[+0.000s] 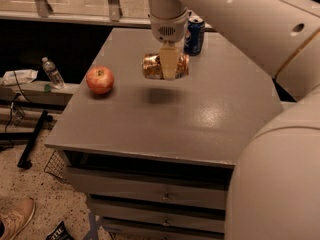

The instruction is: Move orange can near apple

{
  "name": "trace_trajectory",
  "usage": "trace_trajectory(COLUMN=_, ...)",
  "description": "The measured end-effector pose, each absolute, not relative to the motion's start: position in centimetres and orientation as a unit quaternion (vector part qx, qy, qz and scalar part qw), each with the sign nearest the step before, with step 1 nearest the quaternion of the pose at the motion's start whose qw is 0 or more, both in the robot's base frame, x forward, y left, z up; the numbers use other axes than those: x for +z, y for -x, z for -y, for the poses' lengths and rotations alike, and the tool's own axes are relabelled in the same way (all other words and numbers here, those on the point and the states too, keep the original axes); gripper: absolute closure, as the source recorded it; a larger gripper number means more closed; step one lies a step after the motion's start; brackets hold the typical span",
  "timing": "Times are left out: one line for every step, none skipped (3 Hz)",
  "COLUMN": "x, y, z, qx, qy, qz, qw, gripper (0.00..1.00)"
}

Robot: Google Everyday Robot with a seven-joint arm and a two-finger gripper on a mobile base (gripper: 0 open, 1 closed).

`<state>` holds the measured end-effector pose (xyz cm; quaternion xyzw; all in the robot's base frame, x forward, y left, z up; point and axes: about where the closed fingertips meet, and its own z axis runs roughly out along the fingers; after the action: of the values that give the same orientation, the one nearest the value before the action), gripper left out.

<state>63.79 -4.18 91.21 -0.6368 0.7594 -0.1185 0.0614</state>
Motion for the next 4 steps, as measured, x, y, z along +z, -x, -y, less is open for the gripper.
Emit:
trace_trajectory(x=90.0, y=-63.9, z=0.3, qx=-0.113, qy=0.658, qz=-0.742, qw=0.061, gripper=1.00)
trace_trajectory(x=88.3, y=-64.0, z=-2.5, qx=-0.096, qy=0.673, qz=-0.732, qw=0.055, gripper=1.00)
trace_trajectory(x=87.1, y=-64.1, z=-3.9, qx=-0.081, qy=0.680, qz=-0.727, qw=0.050, gripper=1.00)
trace_trajectory(x=86.0, y=-64.2, z=-4.5, qx=-0.066, qy=0.681, qz=-0.728, qw=0.046, gripper=1.00)
